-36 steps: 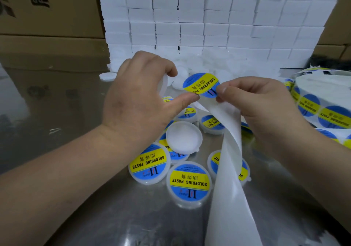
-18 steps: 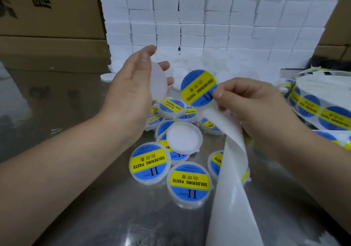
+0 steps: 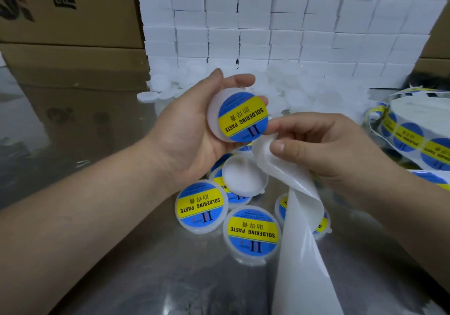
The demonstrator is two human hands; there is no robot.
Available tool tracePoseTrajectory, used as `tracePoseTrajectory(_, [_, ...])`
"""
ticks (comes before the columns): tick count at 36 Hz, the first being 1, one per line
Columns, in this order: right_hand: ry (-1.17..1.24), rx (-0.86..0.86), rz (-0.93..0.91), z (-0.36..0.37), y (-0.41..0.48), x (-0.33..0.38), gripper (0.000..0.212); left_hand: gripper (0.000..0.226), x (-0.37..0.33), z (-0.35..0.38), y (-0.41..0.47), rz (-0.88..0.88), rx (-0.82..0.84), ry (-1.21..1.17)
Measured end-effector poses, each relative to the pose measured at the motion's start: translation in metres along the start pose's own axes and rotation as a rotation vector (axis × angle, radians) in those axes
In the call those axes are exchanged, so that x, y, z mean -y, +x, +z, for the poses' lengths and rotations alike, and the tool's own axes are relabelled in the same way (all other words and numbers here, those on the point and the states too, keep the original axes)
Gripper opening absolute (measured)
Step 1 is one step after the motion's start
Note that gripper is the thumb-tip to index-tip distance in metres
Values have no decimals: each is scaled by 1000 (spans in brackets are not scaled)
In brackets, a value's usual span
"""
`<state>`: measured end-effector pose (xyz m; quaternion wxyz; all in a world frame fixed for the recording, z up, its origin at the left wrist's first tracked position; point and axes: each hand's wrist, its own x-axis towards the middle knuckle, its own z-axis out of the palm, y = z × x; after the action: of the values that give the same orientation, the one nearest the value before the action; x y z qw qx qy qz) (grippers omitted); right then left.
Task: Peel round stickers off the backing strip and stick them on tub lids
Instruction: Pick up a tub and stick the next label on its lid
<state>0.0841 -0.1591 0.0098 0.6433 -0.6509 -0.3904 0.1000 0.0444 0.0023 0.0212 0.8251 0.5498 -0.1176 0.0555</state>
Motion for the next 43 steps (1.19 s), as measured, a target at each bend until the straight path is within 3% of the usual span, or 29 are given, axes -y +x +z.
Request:
tracePoseTrajectory(19, [-62, 6, 45, 2, -1, 3, 24, 36, 10, -5, 2, 100, 38, 222])
tracePoseTrajectory(43, [-82, -65, 100, 5, -3, 5, 25, 33, 11, -5, 1, 111, 51, 227])
